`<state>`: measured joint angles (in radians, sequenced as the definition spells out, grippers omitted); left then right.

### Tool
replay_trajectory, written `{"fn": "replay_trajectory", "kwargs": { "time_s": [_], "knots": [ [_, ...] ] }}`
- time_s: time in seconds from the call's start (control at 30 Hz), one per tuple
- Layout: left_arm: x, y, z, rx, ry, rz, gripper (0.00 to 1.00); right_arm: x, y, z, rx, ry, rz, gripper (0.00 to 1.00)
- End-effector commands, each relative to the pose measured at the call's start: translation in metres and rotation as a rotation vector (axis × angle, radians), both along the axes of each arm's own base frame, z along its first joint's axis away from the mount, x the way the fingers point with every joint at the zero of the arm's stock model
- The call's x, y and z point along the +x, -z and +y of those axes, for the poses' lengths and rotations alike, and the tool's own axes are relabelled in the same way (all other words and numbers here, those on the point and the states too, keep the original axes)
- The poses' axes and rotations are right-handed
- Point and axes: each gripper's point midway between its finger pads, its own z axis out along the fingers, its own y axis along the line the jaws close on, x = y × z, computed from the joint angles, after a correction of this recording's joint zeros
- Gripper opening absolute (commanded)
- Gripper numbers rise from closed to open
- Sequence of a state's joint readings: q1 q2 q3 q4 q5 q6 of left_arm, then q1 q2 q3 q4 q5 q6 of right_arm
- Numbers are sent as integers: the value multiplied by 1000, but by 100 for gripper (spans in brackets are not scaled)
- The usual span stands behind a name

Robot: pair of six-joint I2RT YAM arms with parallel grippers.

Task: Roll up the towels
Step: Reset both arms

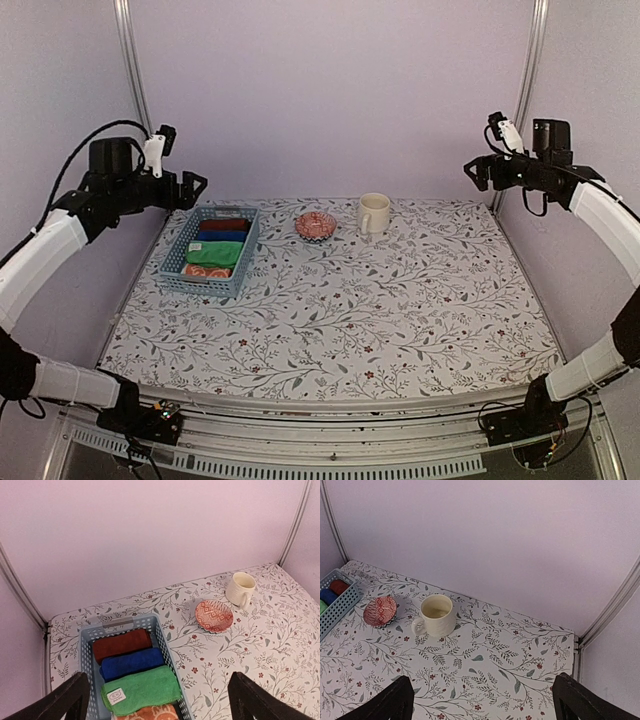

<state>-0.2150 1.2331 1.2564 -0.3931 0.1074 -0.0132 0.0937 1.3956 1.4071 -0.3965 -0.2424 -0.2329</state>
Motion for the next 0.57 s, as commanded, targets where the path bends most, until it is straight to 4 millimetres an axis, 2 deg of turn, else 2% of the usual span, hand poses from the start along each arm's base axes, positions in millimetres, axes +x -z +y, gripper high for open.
{"fn": "replay_trajectory", "kwargs": {
  "time_s": [0.0,0.1,0.17,0.27,0.4,0.53],
  "knots": [
    [-6,8,-20,-41,125,-190,99,7,8,-7,106,101,-25,99],
    [-16,24,-22,-28,151,-197,98,-4,8,-3,113,68,-31,99],
    [-18,26,-19,-16,137,-189,98,-13,6,-2,110,55,-50,99],
    [-15,24,-4,-19,42,-181,99,-27,11,-2,112,41,-93,99],
    [-21,20,-1,-16,38,-228,98,-31,27,-2,96,35,-79,99],
    [-22,25,2,0,30,-242,99,-32,27,2,95,8,-77,99]
  ]
}}
